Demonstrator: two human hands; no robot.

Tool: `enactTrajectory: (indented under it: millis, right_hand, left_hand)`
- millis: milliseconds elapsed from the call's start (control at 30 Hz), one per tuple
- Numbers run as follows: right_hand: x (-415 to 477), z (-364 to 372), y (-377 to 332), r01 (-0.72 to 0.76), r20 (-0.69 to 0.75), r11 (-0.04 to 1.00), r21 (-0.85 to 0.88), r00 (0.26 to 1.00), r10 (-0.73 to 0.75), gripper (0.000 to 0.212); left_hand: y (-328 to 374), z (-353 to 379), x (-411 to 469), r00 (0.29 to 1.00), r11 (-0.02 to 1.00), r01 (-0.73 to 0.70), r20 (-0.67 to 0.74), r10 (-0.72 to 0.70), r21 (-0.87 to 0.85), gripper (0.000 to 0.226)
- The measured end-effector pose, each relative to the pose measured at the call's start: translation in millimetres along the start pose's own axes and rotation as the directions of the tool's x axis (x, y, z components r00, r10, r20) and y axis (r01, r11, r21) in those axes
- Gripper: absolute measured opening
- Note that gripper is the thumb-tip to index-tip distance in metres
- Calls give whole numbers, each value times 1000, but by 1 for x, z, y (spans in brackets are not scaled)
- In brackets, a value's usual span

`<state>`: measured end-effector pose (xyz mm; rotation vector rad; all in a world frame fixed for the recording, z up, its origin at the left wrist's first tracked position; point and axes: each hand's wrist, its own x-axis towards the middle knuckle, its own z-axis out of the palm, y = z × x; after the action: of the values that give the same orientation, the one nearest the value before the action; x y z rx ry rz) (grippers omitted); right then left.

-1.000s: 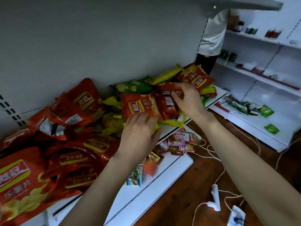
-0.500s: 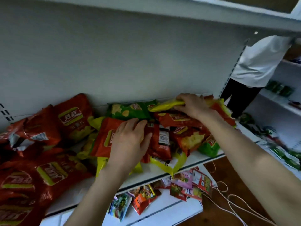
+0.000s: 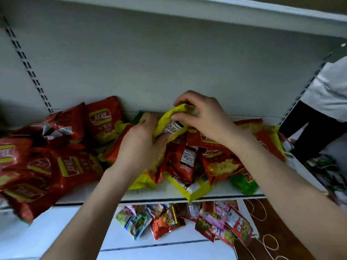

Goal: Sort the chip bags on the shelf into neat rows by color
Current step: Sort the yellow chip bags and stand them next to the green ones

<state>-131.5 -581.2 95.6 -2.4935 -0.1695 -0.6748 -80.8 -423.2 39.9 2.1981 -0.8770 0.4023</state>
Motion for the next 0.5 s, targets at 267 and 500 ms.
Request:
enactTrajectory:
  millis: [267, 500]
  right_hand:
    - [-23, 50, -4, -28, -107, 991, 131, 993, 42, 31]
    - [-64, 122, -23, -151, 125, 989, 4, 981, 149, 38]
  left_hand:
    - [-40, -73, -59, 914, 952, 241, -285, -288, -186, 16]
    - [-78, -99, -105, 881, 921, 301, -296, -368, -249, 22]
